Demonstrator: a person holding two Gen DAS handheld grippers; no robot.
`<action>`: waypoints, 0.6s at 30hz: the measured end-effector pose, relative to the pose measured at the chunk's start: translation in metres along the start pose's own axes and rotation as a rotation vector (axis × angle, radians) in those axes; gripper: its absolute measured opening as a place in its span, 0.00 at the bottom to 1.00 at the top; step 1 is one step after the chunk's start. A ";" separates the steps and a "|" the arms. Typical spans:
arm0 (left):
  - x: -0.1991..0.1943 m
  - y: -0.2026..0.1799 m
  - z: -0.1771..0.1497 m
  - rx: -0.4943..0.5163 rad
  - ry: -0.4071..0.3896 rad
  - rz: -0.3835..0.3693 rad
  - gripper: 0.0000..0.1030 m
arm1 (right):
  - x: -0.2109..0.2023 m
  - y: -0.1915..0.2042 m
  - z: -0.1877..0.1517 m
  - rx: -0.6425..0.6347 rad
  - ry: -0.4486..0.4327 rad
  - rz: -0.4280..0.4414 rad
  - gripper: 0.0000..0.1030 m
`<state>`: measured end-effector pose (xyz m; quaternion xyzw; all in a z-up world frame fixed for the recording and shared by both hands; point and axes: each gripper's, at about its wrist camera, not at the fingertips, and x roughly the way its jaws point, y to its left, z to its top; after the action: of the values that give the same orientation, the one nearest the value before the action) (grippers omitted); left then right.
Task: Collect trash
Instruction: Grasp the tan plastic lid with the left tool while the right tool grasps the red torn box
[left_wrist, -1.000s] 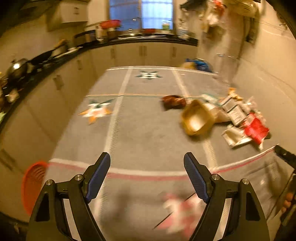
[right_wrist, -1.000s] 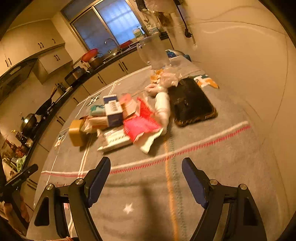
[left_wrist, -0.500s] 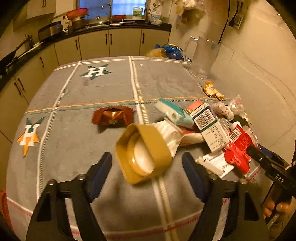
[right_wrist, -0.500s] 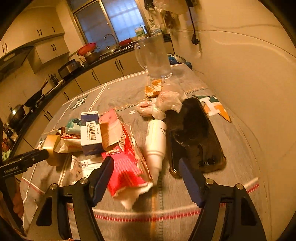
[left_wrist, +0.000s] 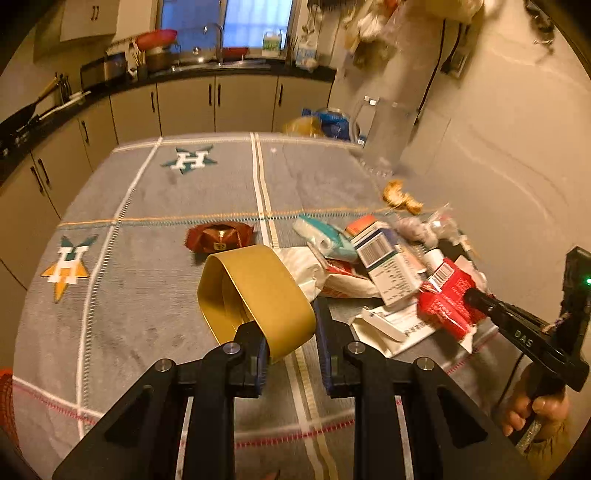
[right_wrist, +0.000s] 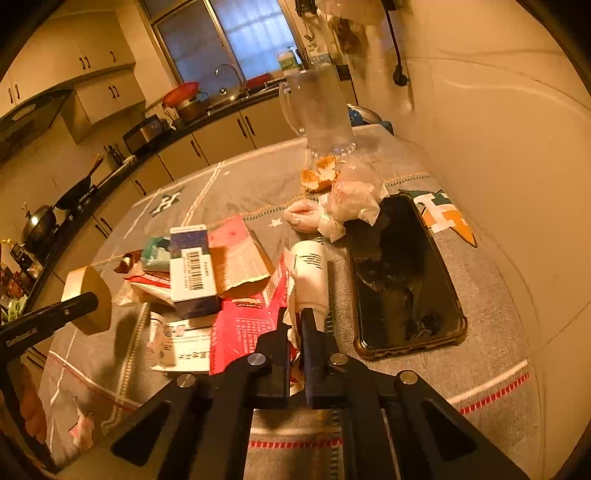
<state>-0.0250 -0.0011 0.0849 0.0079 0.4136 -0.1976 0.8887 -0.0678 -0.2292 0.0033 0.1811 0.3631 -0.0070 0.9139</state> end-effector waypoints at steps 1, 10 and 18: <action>-0.009 0.002 -0.002 -0.003 -0.014 -0.002 0.20 | -0.004 0.002 0.001 0.001 -0.007 0.004 0.06; -0.104 0.051 -0.031 -0.094 -0.144 0.032 0.20 | -0.044 0.035 -0.005 -0.051 -0.054 0.057 0.05; -0.175 0.145 -0.086 -0.259 -0.209 0.229 0.20 | -0.054 0.090 -0.020 -0.136 -0.028 0.150 0.05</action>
<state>-0.1375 0.2083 0.1361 -0.0802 0.3376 -0.0403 0.9370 -0.1080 -0.1449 0.0551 0.1452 0.3354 0.0835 0.9271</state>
